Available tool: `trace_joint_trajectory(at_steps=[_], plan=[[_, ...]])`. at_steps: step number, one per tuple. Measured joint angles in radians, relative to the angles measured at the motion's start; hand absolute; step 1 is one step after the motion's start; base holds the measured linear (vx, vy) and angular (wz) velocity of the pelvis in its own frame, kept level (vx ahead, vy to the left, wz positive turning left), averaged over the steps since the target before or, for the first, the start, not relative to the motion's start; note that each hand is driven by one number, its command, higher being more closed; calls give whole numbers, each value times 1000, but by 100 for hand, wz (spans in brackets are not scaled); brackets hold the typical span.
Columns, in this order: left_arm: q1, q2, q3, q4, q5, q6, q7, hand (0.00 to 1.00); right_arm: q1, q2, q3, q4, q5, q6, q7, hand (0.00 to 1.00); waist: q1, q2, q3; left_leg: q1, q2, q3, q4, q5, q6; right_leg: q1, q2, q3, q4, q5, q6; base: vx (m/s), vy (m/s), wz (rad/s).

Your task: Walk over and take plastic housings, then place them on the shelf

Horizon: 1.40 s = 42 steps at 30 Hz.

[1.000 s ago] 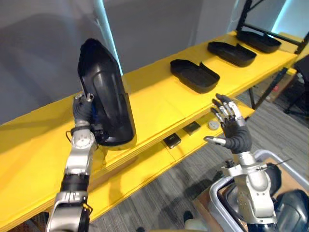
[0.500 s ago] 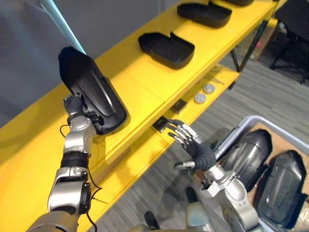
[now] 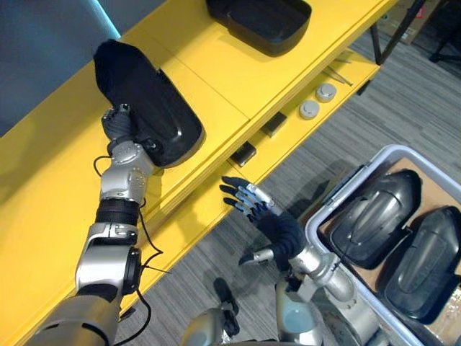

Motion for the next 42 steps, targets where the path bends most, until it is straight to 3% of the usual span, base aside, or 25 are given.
trace_joint_trajectory(at_steps=[6, 9, 15, 17, 18, 23, 28, 31, 33, 35, 38, 39, 40, 42], plan=[[5, 10, 0, 14, 2, 30, -70, 0, 39, 4, 2, 7, -1, -1, 6, 0, -2, 2, -7, 42, 2, -12, -5, 0, 0, 52, 0, -20, -10, -3, -1, 9, -5, 4], [21, 63, -3, 16, 15, 30, -120, 0, 59, 9, -18, 29, -5, -1, 5, 0, -6, 6, -26, 63, 8, -32, -5, -1, 0, 103, 1, -46, -49, -3, 0, 2, -13, 13], [38, 151, -3, 29, 98, -32, -100, 0, 56, 17, -57, 134, -12, 0, -62, 0, 3, 3, -140, 90, 16, -53, -10, -3, -3, 185, 6, -75, -146, 28, 1, 58, -10, 12], [36, 184, -2, 29, 157, -102, -62, 0, 58, 29, -60, 144, -13, -1, -87, 0, 12, 3, -177, 100, 17, -54, -11, -6, -7, 214, 6, -80, -186, 42, 2, 24, 6, 0], [33, 193, -2, 29, 184, -110, -47, 0, 56, 32, -60, 147, -15, -2, -96, 0, 15, 3, -187, 99, 17, -54, -11, -6, -7, 216, 6, -80, -196, 47, 0, 0, 0, 0], [-70, 246, -2, 11, 380, -242, 49, 0, 68, 44, -60, 201, -23, -37, -137, 0, 24, -5, -222, 116, 22, -53, -20, -7, -9, 250, 12, -88, -240, 66, -3, -21, -10, -1], [-87, 270, -5, -17, 451, -351, 113, 0, 71, 43, -65, 235, -50, -77, -184, 0, 31, -2, -246, 128, 31, -58, -21, -7, -9, 269, 22, -100, -242, 66, -7, -20, -15, 2], [68, 263, 29, -197, 448, -452, 150, 0, 72, 44, -71, 261, -69, -90, -203, 0, 33, 0, -276, 132, 34, -78, -27, -6, -10, 281, 24, -127, -242, 65, -7, -2, -22, 16], [216, 213, 94, -335, 442, -504, 160, 0, 72, 46, -81, 267, -83, -98, -228, 0, 45, 2, -302, 132, 33, -88, -40, 1, -12, 282, 23, -149, -242, 65, -7, 9, -6, 19], [403, 113, 162, -484, 440, -545, 154, 0, 71, 53, -105, 288, -88, -111, -267, 0, 73, -5, -325, 133, 33, -106, -40, 1, -12, 291, 23, -166, -242, 65, -7, 0, -5, 27], [765, -69, 188, -733, 431, -564, 97, 0, 63, 96, -219, 339, -70, -111, -323, 0, 128, -46, -352, 132, 28, -159, -45, 10, -13, 319, 16, -237, -242, 54, -9, -23, -7, 47], [916, -154, 192, -847, 432, -566, 47, 0, 62, 121, -296, 350, -48, -114, -324, 0, 144, -62, -361, 132, 25, -178, -55, 17, -12, 329, 13, -260, -243, 48, -9, -22, -3, 39], [1163, -318, 226, -1048, 392, -632, -246, 0, -77, 160, -501, 364, -19, -160, -365, 0, 218, -113, -327, 135, 14, -206, -62, 25, -10, 377, -12, -356, -242, 13, 5, -3, -3, 21], [1163, -318, 226, -1048, 392, -632, -246, 0, -77, 160, -501, 364, -19, -160, -365, 0, 218, -115, -326, 134, 14, -206, -62, 26, -10, 377, -13, -356, -242, 16, 4, 0, 0, 0]])
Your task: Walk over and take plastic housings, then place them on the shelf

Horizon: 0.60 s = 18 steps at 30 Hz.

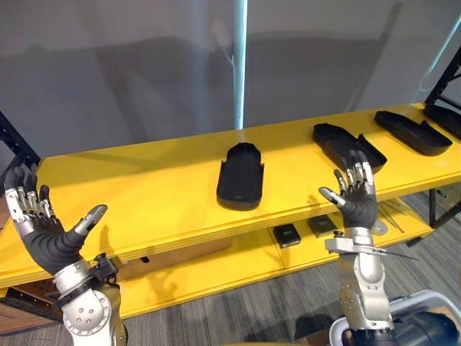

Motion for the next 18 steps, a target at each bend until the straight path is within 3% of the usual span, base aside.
trace_joint_trajectory(at_steps=[4, 11, 12, 18], plan=[[3, 0, -2, 0, -1, 0, -2, 0, 3, 2, 0, 7, 0, 0, 2, 0, -1, -6, 8, -1, 0, -13, 5, 0, 0, 6, 0, -8, 0, 2, 1, 2, 0, 7], [34, -56, -6, 0, -117, -3, -77, 0, 7, 37, 73, 42, 0, -14, 69, 0, 16, -7, 97, -3, -3, -24, 34, -4, 3, 6, -7, -10, 21, -1, 0, -47, 3, 0], [36, -62, -12, 0, -120, -2, -81, 0, 8, 41, 126, 42, 0, -14, 85, 100, 25, -5, 111, -4, -3, -21, 44, -11, 4, 6, -8, -7, 23, -3, 0, -63, 11, -12], [60, -84, -44, -42, -186, 11, -114, 0, -23, 73, 405, 76, -71, 11, 150, 100, 47, -14, 119, -38, -5, -18, 45, -17, 3, -31, -10, -1, 22, -10, -2, -14, 6, -2]])
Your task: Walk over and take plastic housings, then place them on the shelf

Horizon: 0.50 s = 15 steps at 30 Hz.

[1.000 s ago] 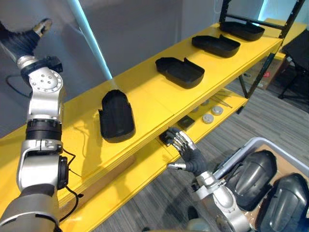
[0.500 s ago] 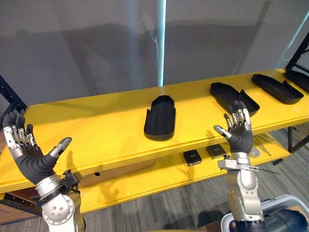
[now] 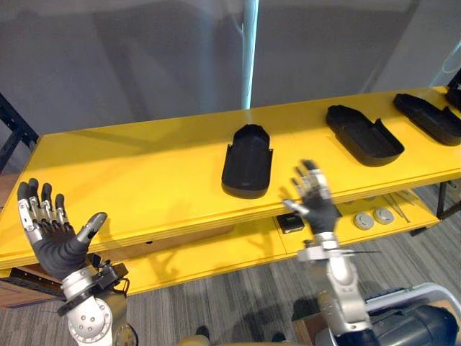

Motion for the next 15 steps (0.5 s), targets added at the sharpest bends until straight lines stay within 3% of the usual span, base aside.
trace_joint_trajectory(at_steps=[5, 8, 11, 15], plan=[[14, 0, -36, 0, 1, 18, -18, 0, -39, 4, 40, 39, 2, 4, 2, 100, 17, -8, -4, -1, -10, -12, 2, -1, 8, 5, -7, -11, 12, 5, 8, 68, 20, 10], [14, 0, -58, 1, -13, 19, -49, 0, -72, 7, 84, 70, 3, 34, -1, 100, 20, -9, -4, 1, -14, -11, 2, -7, 11, 9, -8, -11, 13, 6, 9, 27, 7, 0], [14, 1, -117, 5, -30, 19, -75, 0, -105, 38, 162, 161, -11, 43, -64, 100, 28, -14, -7, 2, -14, -14, 2, -12, 11, 12, -8, -13, 13, 6, 10, 0, 2, 1], [33, 2, -163, 12, -38, 23, -90, 0, -134, 87, 176, 261, -85, 39, -194, 100, 41, -14, -8, 3, -14, -21, 2, -13, 11, 18, -10, -17, 15, 6, 10, -8, 3, 5]])
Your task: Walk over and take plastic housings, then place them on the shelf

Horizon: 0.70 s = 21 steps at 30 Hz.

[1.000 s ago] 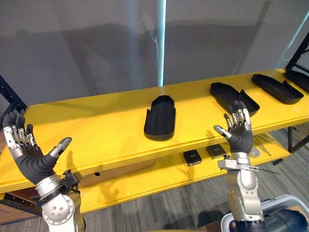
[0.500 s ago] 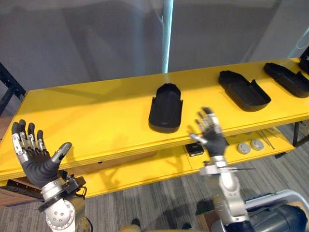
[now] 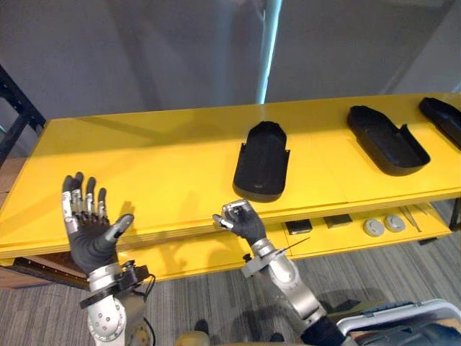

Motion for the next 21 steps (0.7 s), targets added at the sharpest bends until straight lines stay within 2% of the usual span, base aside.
trace_joint_trajectory(at_steps=[3, 7, 11, 14, 19, 21], plan=[[9, 2, -12, 27, -10, 13, 0, 0, -20, 7, -15, 39, -20, -4, -60, 100, 0, 0, 0, 0, 0, 0, 0, 0, 0, 0, -2, 0, 1, 0, 0, -13, -1, 0], [9, 2, -33, 48, -11, 29, 0, 0, -38, 8, -25, 96, -39, -7, -96, 100, 1, 2, 1, 0, 0, -1, 6, 0, 0, 0, -3, -1, 6, -1, -1, -42, -4, -1], [11, 3, -53, 48, -12, 35, 0, 0, -58, 13, -46, 140, -77, -25, -160, 100, 1, 14, 5, -1, -2, -3, 11, 1, -1, 0, -4, -4, 15, -4, -3, -48, -5, 1], [11, 3, -64, 50, -13, 37, 0, 0, -69, 27, -90, 148, -111, -47, -198, 100, 2, 21, 8, -3, -6, -7, 10, 6, 0, -2, -13, -11, 20, -9, -2, -48, 5, 4], [11, 4, -68, 80, -34, 37, 1, 0, -118, 29, -184, 199, -114, -48, -245, 100, 4, 25, 9, -34, -13, -32, 16, 16, 4, -34, -25, -32, 63, -30, -1, -35, 5, 18], [8, 4, -69, 80, -43, 37, 1, 0, -139, 27, -219, 217, -127, -48, -262, 100, 6, 35, 26, -42, -18, -34, 34, 15, 7, -35, -31, -34, 70, -29, 0, -15, 20, 6]])
